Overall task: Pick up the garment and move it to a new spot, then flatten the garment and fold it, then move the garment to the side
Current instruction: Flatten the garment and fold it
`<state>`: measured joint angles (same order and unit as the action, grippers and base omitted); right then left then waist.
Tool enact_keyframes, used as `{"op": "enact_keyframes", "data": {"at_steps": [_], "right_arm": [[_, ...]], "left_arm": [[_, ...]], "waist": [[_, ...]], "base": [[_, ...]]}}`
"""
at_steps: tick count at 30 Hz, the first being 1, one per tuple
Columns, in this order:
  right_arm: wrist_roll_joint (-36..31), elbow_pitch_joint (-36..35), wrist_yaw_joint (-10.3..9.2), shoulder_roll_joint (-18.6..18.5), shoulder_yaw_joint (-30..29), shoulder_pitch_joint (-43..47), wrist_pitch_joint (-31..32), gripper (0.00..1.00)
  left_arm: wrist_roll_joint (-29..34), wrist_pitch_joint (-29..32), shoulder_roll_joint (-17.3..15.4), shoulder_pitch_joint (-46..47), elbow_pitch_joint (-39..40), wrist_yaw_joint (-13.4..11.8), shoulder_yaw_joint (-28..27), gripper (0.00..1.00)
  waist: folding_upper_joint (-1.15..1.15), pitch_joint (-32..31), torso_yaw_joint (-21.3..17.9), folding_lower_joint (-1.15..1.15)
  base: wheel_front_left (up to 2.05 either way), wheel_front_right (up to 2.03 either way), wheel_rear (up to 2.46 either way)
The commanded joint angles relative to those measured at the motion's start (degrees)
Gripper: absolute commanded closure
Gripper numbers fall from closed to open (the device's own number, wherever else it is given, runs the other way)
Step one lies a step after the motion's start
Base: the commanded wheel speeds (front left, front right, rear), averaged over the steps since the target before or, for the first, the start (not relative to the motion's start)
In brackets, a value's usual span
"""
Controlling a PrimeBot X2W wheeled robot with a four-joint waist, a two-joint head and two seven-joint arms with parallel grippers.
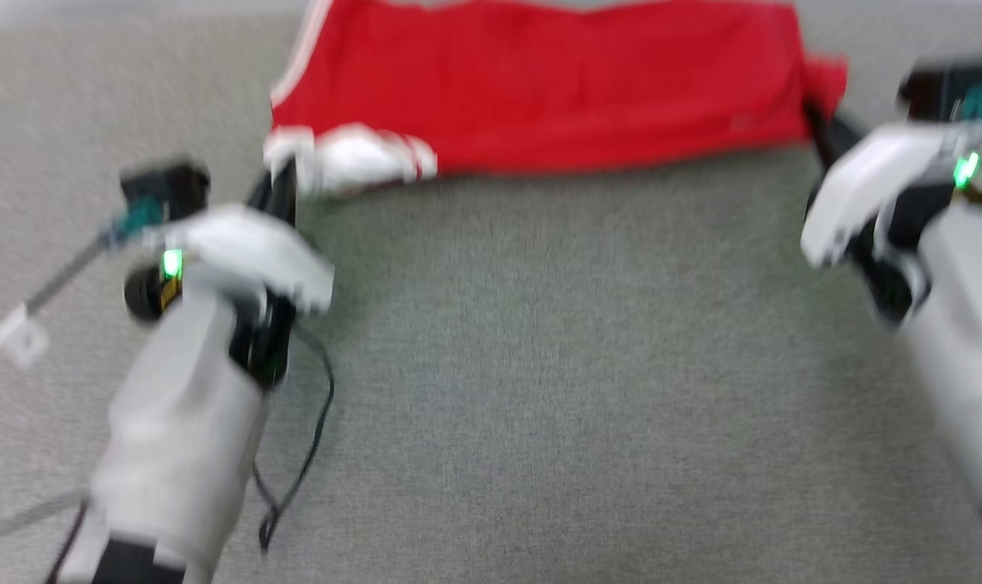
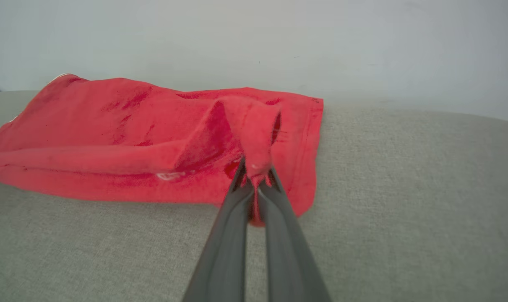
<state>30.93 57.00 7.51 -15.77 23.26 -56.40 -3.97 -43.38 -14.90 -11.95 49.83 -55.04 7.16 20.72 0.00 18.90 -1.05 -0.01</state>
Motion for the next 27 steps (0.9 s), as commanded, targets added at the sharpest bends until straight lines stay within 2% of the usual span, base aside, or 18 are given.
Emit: {"op": "enact_keyframes", "data": {"at_steps": [1, 4, 9, 14, 18, 21, 24, 27], "right_arm": [[0.95, -0.74, -0.04, -0.29, 0.27, 2.47, -0.19, 1.00], [2.36, -3.59, -0.05, -1.37, 1.13, 8.03, 0.12, 1.00], [4.08, -9.53, -0.06, -3.63, 0.78, 17.55, 0.63, 1.00], [3.64, -17.06, -0.07, -5.72, -2.30, 27.16, 1.93, 1.00], [1.85, -25.14, -0.08, -6.52, -7.20, 35.01, 4.77, 1.00], [-0.46, -32.64, -0.08, -5.74, -12.00, 41.13, 8.55, 1.00], [-3.54, -41.26, -0.08, -4.03, -17.16, 46.88, 14.11, 1.00], [-6.29, -49.38, -0.08, -1.91, -21.70, 51.62, 20.31, 1.00]], "left_arm": [[-0.04, -0.33, -0.74, -2.19, 1.00, 0.14, -0.57, 1.00], [0.23, -0.31, -1.82, -10.07, 6.12, -0.77, -2.42, 1.00], [0.65, -0.28, -3.92, -23.17, 16.96, -4.23, -4.15, 1.00], [-0.10, 2.52, -6.05, -35.92, 32.25, -10.46, -5.25, 1.00], [-0.17, 6.48, -8.23, -44.72, 46.88, -16.27, -6.00, 1.00], [0.45, 9.56, -10.04, -49.58, 56.78, -20.15, -6.32, 1.00], [0.91, 12.17, -11.73, -52.69, 64.54, -23.01, -6.81, 1.00], [1.01, 14.27, -12.90, -54.35, 69.19, -24.71, -7.12, 1.00]], "waist": [[0.00, -4.48, 0.10, 0.01], [0.00, -7.21, -0.20, 0.01], [0.00, -11.56, -0.41, 0.01], [0.00, -15.42, -0.57, 0.01], [0.00, -17.10, -0.53, 0.01], [0.00, -17.58, -0.54, 0.01], [0.00, -17.52, -0.63, 0.01], [0.00, -17.28, -0.79, 0.01]], "base": [[0.00, 0.00, 0.00], [0.00, 0.00, 0.00], [0.00, 0.00, 0.00], [0.00, 0.00, 0.00], [0.00, 0.00, 0.00], [0.00, 0.00, 0.00], [0.00, 0.00, 0.00], [0.00, 0.00, 0.00]]}}
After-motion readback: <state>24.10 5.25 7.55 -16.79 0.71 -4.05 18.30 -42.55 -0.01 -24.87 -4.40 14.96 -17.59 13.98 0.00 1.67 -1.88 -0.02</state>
